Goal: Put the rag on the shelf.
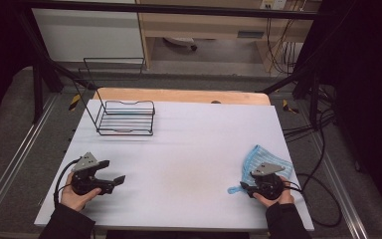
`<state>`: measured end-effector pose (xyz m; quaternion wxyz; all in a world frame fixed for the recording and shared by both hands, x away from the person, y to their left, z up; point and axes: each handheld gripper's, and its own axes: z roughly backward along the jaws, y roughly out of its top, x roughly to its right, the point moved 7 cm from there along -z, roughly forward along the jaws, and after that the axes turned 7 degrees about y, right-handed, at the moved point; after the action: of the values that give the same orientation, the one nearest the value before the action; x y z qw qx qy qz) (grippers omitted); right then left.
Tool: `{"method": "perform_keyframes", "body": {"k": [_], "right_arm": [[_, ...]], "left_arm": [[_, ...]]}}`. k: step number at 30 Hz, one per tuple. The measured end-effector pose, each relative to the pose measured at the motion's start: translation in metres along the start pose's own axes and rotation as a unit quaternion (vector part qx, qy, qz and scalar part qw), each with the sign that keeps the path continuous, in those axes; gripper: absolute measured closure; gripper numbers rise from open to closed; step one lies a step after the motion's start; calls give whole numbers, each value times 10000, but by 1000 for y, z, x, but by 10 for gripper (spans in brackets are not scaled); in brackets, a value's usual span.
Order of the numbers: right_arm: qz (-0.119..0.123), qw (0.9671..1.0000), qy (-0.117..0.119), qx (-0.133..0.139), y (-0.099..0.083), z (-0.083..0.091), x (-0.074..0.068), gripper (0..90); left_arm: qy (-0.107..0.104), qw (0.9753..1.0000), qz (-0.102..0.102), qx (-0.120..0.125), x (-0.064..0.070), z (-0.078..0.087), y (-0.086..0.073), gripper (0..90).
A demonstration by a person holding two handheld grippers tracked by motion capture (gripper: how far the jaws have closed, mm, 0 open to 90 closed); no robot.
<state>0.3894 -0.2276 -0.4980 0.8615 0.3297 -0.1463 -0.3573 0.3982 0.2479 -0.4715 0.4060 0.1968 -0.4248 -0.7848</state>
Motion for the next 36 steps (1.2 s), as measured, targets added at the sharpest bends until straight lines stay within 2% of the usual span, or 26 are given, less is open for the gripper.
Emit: {"method": "perform_keyframes", "body": {"k": [6, 8, 9, 14, 17, 23, 30, 36], "right_arm": [[-155, 9999, -50, 3, 4, 1, 0, 474], [-386, 9990, -134, 171, 10, -1, 3, 479], [-445, 9988, -136, 172, 12, -2, 4, 475], [-306, 9988, -373, 33, 12, -9, 3, 472], [-289, 9982, -521, -21, 12, -9, 3, 532], [-318, 9970, -703, -78, 11, -7, 5, 708], [-507, 9965, -656, -122, 12, -7, 5, 818], [-750, 9955, -579, -35, 14, -4, 6, 861]], "left_arm": [[-3, 10000, 2, -4, 0, -1, 0, 107], [-9, 10000, 10, -36, 0, -1, -1, 107], [-7, 10000, 7, -42, 0, -2, -1, 107], [-8, 10000, 6, -31, 0, -1, -1, 108], [-5, 10000, -2, -27, 0, -1, -1, 108], [3, 10000, -10, -37, 0, 0, -1, 109], [-9, 10000, -8, -38, 0, 0, -1, 109], [-5, 10000, -9, -38, 0, 0, -1, 111]]}}
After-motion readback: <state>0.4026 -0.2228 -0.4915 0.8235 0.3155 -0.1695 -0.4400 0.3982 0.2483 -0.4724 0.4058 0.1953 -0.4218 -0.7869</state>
